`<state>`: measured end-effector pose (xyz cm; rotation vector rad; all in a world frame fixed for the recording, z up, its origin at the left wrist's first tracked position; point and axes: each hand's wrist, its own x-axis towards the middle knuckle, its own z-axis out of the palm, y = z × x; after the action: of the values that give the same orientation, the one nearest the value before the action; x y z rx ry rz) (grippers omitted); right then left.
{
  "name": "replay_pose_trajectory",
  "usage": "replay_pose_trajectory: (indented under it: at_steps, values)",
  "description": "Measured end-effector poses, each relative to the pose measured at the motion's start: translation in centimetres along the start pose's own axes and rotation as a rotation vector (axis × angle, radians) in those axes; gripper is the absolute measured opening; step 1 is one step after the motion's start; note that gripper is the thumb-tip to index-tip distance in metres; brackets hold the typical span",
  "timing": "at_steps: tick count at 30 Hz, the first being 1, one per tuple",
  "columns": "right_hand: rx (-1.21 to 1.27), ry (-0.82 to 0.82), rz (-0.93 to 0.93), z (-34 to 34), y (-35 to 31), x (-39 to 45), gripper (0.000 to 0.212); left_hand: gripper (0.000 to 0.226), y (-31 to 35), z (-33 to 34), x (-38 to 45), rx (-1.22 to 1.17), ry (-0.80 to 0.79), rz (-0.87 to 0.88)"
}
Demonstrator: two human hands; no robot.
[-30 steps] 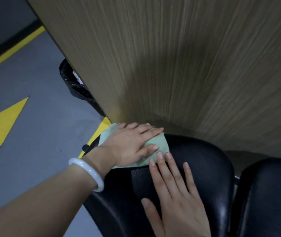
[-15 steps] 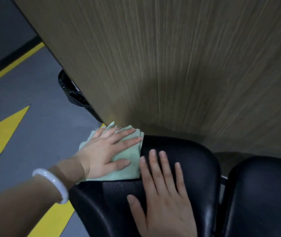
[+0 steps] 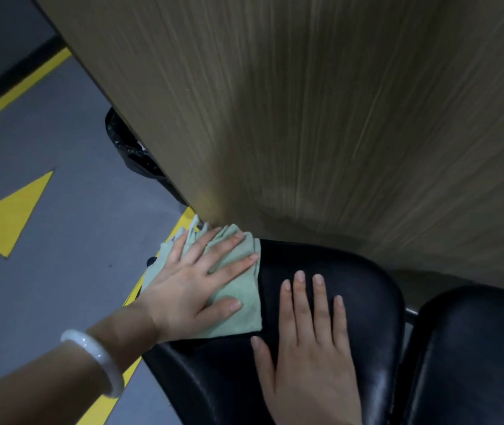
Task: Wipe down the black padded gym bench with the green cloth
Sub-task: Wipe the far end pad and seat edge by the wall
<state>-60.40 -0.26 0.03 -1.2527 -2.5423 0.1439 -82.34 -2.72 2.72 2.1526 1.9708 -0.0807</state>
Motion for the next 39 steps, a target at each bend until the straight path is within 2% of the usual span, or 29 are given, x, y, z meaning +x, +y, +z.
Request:
replay_pose_trajectory:
  at_steps: [4,11,17,20,23,29,39]
  values:
    - [0.023,0.010,0.031,0.5,-0.1,0.1,0.080,0.064,-0.6,-0.7,2.0,0.006,-0.059,0.070]
    - [0.021,0.069,0.039,0.8,-0.3,0.3,0.078,0.065,-0.7,-1.0,5.6,0.037,-0.105,0.169]
    - [0.032,0.056,0.057,0.4,-0.2,0.0,0.082,0.063,-0.8,-1.3,2.4,0.068,-0.076,0.261]
    - [0.036,0.045,0.062,0.3,-0.2,0.0,0.092,0.060,-2.2,-1.1,0.0,0.044,-0.046,0.313]
    - [0.038,0.024,0.058,0.2,-0.3,0.0,0.101,0.061,-3.1,-1.0,-0.5,0.045,-0.044,0.312]
    - [0.050,0.011,0.064,0.3,-0.6,-0.1,0.106,0.066,-2.1,-1.7,2.5,0.096,-0.080,0.306]
    - [0.048,0.037,0.036,0.4,-0.8,-0.2,0.100,0.066,-0.6,-1.5,5.2,0.055,-0.123,0.276]
